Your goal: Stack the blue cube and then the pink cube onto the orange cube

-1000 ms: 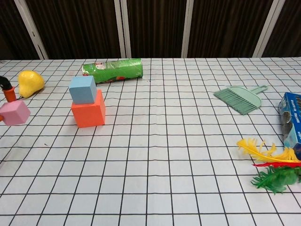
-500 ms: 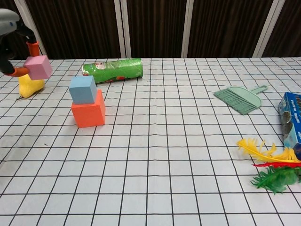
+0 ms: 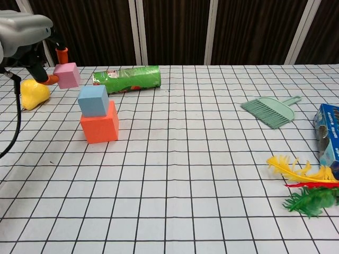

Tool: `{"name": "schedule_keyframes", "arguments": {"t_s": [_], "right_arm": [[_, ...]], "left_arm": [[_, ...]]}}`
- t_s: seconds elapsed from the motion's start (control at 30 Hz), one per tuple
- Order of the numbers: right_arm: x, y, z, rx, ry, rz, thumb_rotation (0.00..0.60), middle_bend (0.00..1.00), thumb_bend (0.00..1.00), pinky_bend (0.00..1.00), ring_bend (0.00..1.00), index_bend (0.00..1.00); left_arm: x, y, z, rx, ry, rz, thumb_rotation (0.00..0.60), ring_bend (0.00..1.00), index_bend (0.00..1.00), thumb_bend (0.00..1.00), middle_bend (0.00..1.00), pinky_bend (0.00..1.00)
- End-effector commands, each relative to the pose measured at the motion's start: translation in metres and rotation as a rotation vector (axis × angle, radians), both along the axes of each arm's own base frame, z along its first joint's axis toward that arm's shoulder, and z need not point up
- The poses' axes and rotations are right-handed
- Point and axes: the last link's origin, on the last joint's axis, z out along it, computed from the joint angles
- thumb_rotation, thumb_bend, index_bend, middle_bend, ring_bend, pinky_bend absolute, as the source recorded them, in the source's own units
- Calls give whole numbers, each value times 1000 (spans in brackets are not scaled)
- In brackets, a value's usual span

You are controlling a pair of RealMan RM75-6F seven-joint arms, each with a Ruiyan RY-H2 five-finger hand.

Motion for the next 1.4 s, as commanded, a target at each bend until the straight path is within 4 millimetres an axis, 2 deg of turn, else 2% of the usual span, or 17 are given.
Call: {"name": "schedule_keyframes", "arguments": {"t_s": [0.03, 0.8, 1.4], "right_arm": [[0, 0, 0, -1, 0, 0, 600, 94, 190, 149, 159, 53], [-1, 0, 1, -3, -1, -4, 600, 94, 190, 149, 159, 54], [-2, 0, 2, -1, -2, -16, 600, 94, 189, 149, 159, 53]], "left_arm": [[2, 2, -2, 1, -2, 1, 600, 780, 440, 411, 956, 720], [12, 15, -17, 1, 16, 7, 600, 780, 441, 411, 956, 720], [15, 16, -29, -23, 23, -1, 600, 779, 439, 412, 955, 719]]}}
